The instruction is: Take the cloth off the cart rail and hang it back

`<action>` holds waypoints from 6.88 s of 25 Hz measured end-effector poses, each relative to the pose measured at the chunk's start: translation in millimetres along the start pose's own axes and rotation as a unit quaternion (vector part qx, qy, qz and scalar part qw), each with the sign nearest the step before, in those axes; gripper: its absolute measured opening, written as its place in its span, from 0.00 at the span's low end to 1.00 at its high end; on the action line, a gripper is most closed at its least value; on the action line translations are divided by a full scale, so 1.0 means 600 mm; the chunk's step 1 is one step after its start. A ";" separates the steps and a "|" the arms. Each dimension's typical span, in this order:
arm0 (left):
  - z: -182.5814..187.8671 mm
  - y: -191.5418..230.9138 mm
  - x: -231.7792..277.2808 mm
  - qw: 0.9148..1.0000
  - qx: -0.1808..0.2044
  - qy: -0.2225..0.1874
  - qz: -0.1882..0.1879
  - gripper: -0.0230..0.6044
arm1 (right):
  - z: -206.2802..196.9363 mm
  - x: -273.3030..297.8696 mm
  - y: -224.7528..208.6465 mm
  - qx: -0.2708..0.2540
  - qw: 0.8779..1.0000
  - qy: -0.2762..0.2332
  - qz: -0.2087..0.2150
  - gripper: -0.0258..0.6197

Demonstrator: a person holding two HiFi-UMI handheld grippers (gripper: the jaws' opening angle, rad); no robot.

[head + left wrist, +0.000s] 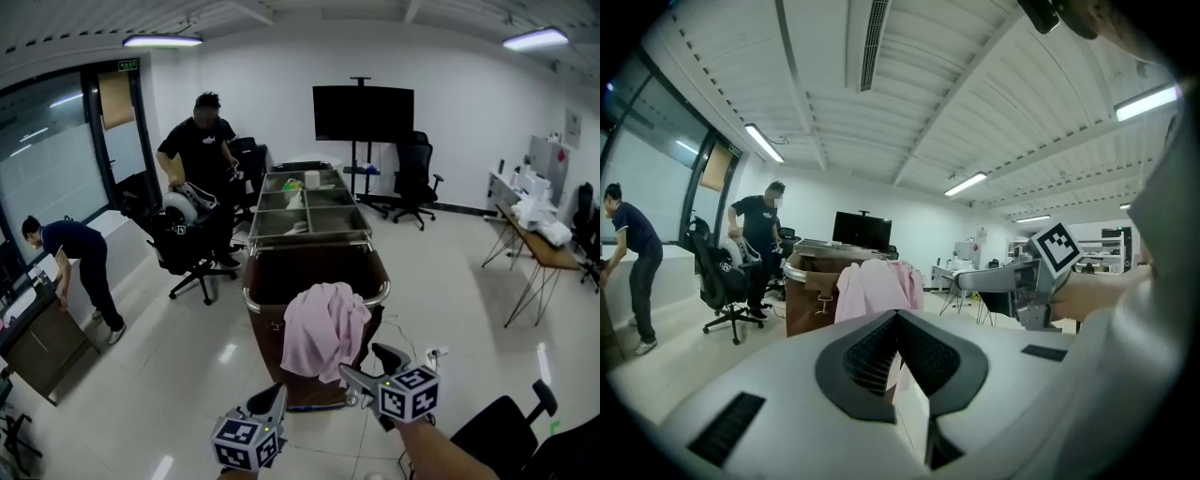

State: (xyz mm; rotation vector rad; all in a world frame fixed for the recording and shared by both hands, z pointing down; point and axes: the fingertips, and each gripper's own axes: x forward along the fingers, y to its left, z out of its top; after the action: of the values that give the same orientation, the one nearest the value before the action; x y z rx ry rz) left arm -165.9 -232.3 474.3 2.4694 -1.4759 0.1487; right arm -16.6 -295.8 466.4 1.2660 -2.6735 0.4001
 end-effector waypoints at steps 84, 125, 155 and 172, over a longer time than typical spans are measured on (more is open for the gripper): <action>0.008 -0.178 -0.090 0.998 0.008 -0.045 0.035 0.04 | 0.151 -0.385 0.091 -0.012 0.976 -0.174 0.128 0.23; 0.002 -0.435 -0.089 0.996 0.050 -0.066 0.018 0.04 | 0.250 -0.830 -0.033 -0.037 0.936 -0.330 0.119 0.23; 0.006 -0.388 -0.138 0.995 0.028 -0.067 0.068 0.04 | 0.062 -0.508 0.031 0.009 0.972 -0.133 0.192 0.23; 0.022 -0.336 -0.141 0.991 0.044 -0.070 0.101 0.04 | 0.079 -0.459 0.021 0.020 0.972 -0.125 0.200 0.23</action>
State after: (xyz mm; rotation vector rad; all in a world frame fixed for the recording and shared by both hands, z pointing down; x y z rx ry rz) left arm -30.4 -73.6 409.0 2.4374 -1.8157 0.0819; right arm 145.6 -100.3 349.8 0.8254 -3.1575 0.3644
